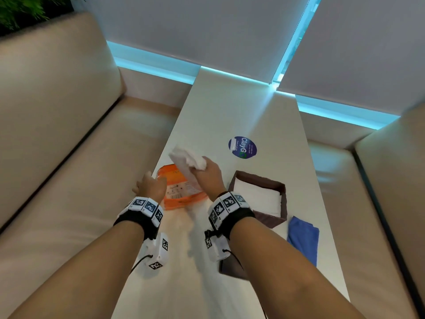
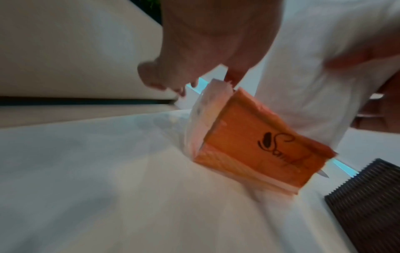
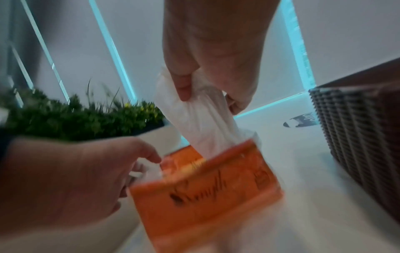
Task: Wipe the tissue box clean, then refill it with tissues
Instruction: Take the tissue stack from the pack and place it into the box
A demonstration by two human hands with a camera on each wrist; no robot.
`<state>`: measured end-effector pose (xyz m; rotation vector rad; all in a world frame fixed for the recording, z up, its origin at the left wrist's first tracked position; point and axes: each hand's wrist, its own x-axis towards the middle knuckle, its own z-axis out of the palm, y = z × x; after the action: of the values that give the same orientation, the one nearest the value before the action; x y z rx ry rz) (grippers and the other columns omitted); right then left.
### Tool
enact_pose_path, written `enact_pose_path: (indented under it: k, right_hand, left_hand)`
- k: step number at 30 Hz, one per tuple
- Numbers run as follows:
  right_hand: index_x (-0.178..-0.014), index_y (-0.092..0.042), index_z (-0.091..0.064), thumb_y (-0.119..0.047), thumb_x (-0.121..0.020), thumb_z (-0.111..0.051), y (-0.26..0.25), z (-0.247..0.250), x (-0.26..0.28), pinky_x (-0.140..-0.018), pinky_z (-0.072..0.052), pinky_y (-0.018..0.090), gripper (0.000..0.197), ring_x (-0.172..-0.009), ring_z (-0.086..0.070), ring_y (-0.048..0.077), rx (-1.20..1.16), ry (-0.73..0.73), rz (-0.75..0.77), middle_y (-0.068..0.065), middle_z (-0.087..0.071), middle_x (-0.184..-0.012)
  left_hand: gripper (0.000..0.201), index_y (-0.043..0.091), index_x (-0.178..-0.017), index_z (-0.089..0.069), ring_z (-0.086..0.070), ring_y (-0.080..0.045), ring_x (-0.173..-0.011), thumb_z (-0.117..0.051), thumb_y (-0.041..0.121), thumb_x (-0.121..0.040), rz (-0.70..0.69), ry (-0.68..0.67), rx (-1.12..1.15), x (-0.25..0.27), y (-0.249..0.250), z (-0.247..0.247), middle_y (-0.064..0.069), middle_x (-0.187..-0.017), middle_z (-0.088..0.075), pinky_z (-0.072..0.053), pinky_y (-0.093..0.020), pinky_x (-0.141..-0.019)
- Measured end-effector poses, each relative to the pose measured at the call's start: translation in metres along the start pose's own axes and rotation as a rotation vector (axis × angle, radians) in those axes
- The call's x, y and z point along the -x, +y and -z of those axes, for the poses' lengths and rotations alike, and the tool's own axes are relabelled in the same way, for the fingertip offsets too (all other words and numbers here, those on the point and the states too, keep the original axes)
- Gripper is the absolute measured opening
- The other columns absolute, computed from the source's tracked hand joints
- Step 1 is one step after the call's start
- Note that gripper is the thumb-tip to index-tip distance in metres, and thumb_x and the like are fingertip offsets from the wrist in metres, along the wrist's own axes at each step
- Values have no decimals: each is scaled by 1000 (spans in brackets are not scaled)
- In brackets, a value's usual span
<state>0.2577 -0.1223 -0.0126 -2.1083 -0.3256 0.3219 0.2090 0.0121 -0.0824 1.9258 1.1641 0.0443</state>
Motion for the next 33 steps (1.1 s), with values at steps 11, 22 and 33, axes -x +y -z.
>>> enact_pose_path:
  k: [11,22,33]
  right_hand:
    - [-120,-11,-54,0,-91,-51,-9,66,39,-83,-56,35,31,-94,-64,17,-1163,-74,-268,4,-68,-102]
    - [-126,-1,-53,-10,-80,-69,22,115,103,-97,-49,45,50,-109,-61,33,-665,-54,-174,19,-61,-125]
    - [-107,-18,-57,-5,-78,-61,6,117,146,-77,-56,25,32,-92,-63,10,-872,-4,123,2,-62,-105]
  left_hand:
    - [54,18,-125,-58,-58,-22,-115,-61,51,-82,108,-815,1210,88,61,15,-4,-124,-64,-46,-36,-99]
    - [38,5,-121,-58,-65,-20,-95,-65,2,-84,-211,-887,566,135,61,24,-8,-110,-67,-59,-25,-64]
    - [60,14,-105,-74,-66,-28,-104,-50,59,-73,-125,-1021,1408,172,62,17,-13,-112,-69,-53,-49,-93]
